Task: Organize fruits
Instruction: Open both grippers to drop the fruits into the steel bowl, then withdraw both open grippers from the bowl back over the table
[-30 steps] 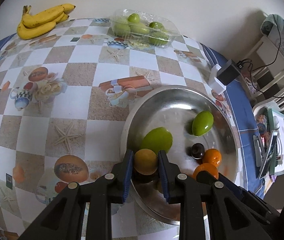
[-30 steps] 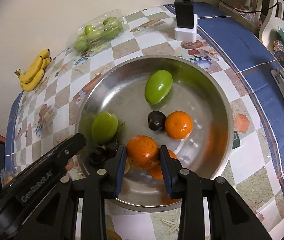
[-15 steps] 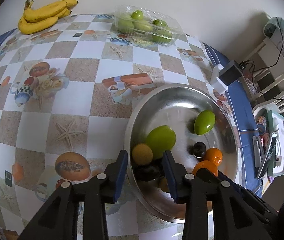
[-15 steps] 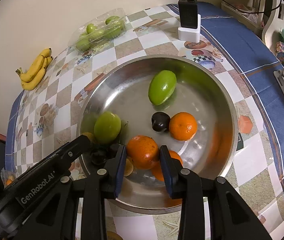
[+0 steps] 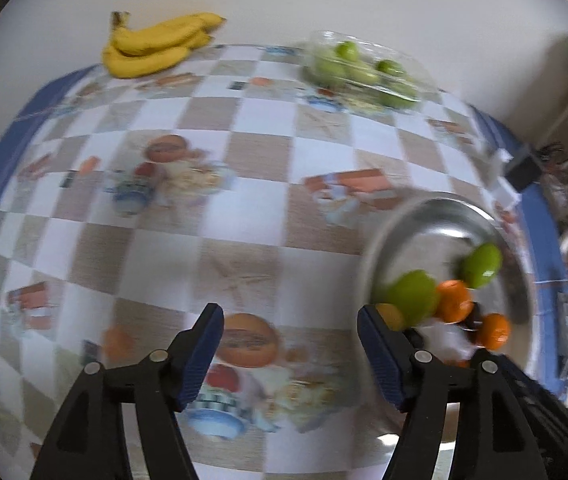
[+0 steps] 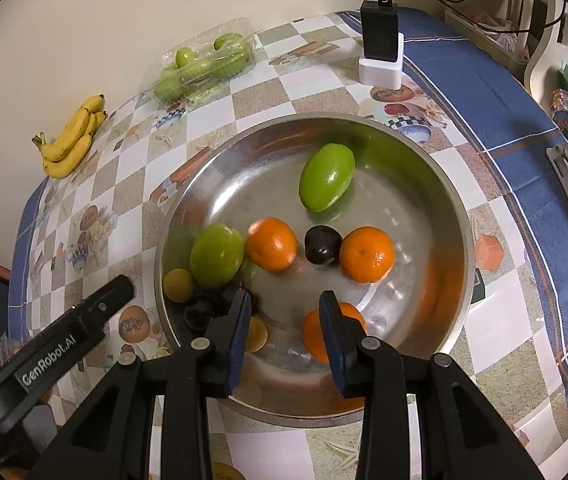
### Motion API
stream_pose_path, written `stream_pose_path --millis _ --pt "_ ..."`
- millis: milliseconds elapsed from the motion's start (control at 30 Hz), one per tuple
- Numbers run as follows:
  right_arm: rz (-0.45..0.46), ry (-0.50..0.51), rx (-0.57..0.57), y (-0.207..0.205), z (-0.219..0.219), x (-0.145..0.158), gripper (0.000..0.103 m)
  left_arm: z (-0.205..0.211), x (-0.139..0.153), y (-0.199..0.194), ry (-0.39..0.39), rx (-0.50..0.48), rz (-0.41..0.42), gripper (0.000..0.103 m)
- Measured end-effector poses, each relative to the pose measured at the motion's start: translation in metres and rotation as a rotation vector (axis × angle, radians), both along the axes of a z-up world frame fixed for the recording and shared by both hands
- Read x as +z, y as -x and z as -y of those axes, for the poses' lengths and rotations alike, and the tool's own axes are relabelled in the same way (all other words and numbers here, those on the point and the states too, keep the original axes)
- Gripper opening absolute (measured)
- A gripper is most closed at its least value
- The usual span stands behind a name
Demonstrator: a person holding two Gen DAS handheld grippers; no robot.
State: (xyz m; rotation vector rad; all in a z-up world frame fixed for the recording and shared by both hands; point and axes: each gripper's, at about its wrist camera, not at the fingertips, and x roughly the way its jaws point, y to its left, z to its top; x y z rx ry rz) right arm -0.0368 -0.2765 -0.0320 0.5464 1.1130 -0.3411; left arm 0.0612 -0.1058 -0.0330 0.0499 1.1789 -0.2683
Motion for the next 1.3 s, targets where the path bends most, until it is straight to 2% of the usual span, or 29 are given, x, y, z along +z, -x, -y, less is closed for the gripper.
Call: stream_pose_path --millis 67,133,200,367,433,567,667,933,1300 --pt "-0.008 0.013 -0.001 -0.001 -0.001 -0.001 0.061 -0.005 -0.001 0.000 -0.066 0.013 0.025 0.073" --pt "-0.006 0.019 0.008 -0.001 -0.004 -0.001 0.062 -0.010 -0.002 0.001 -0.113 0.024 0.050 0.073" --pt "-0.010 0.028 0.021 -0.001 -0.006 -0.002 0.068 -0.015 -0.003 0.003 -0.149 0.037 0.073 0.073" --pt "-0.011 0.056 0.046 -0.001 -0.012 -0.002 0.075 -0.023 -0.005 0.006 -0.225 0.073 0.084 0.073" --pt "-0.010 0.067 0.057 -0.001 -0.015 -0.002 0.084 -0.027 -0.004 0.008 -0.245 0.088 0.087 0.073" --pt "0.004 0.079 0.075 0.000 -0.020 0.000 0.085 -0.033 -0.004 0.013 -0.295 0.108 0.092 0.073" --pt "0.008 0.092 0.090 0.001 -0.025 0.001 0.098 -0.039 -0.004 0.017 -0.335 0.123 0.096 0.073" --pt "0.027 0.099 0.111 0.007 -0.037 0.005 0.099 -0.052 0.000 0.033 -0.370 0.123 0.099 0.073" --pt "0.048 0.107 0.129 0.019 -0.048 0.011 0.099 -0.067 0.016 0.055 -0.340 0.117 0.116 0.073"
